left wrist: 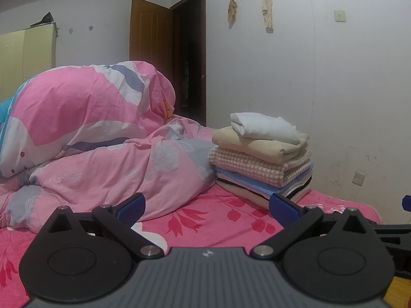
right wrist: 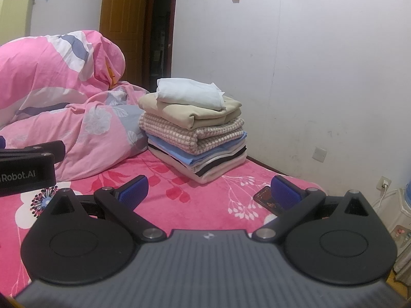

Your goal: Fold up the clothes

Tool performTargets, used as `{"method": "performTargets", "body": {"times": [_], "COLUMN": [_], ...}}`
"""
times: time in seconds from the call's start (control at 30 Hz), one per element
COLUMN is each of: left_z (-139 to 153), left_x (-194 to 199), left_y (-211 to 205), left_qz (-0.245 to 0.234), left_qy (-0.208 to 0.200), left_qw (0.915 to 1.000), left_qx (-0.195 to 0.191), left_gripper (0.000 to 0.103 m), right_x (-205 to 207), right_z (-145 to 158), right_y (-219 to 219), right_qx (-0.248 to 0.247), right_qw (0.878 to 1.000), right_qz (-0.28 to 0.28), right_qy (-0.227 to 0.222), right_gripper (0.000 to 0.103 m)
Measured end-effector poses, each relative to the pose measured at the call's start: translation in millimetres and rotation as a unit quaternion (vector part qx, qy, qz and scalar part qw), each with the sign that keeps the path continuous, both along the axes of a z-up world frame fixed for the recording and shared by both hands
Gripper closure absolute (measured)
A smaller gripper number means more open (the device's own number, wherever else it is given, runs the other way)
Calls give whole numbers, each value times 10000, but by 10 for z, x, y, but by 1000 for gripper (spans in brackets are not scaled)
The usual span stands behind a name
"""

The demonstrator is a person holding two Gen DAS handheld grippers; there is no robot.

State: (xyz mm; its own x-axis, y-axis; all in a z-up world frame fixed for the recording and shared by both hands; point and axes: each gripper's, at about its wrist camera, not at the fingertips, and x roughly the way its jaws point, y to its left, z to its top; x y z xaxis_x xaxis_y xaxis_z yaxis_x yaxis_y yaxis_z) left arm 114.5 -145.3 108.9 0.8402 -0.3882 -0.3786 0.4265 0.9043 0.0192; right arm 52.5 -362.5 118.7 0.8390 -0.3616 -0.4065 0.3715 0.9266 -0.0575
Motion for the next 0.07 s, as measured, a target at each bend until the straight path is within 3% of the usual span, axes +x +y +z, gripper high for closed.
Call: {"method": "performTargets", "body": {"times": [0.07], "left_z": [1], "left_x": [3], "left_y": [6], "left_qz": [3], "left_qy": [7], "left_qw": [10000], "left_qx": [0], "left_gripper": [0], "right_x": [5], "right_z": [2], "right_y": [-2], "right_qx": [0], "right_qw": [10000], "right_qz": [3], "right_qy": [7], "right_gripper": [1]}}
